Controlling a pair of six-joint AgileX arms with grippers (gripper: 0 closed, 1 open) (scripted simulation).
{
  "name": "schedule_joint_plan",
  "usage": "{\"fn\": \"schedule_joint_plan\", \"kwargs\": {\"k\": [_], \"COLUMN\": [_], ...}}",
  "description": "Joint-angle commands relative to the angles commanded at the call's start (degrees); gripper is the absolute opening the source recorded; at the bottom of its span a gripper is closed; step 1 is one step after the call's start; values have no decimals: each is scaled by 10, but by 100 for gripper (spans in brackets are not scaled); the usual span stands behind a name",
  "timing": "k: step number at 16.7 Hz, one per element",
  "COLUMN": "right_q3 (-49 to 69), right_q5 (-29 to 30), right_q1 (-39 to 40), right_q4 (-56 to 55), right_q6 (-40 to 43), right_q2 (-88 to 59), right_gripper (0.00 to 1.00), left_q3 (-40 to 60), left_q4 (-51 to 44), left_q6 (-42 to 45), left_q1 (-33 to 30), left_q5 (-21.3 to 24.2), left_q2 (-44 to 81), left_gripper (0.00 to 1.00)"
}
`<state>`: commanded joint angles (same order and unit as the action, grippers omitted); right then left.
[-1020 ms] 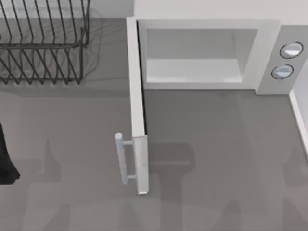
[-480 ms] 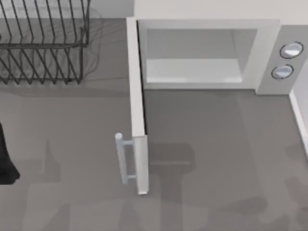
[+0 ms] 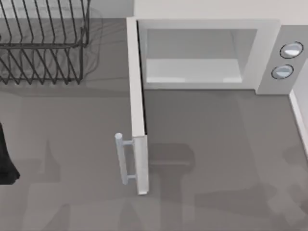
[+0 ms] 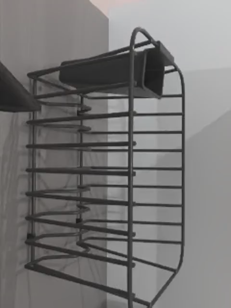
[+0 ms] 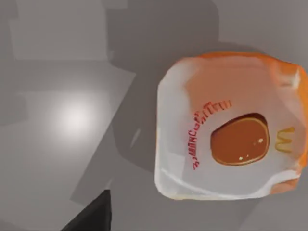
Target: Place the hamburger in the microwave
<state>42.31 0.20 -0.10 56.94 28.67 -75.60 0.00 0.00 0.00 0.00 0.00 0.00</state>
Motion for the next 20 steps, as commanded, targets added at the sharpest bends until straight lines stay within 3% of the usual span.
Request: {"fn": "schedule_joint_plan", "kwargs": {"k": [7, 15, 20], "right_q3": [-6, -101, -116], "right_q5": [0, 0, 0], "right_q1": [0, 1, 1], "right_q4": [-8, -204, -232], "right_q6": [0, -2, -2], "right_q2": [-5, -101, -118], "right_gripper": [100, 100, 100], "left_q3": [0, 0, 0], "left_q4": [0, 0, 0], "left_q6": [0, 0, 0], "left_q1": [0, 0, 0], "left_q5": [0, 0, 0], "left_q2": [0, 0, 0], "left_gripper": [100, 100, 100]}}
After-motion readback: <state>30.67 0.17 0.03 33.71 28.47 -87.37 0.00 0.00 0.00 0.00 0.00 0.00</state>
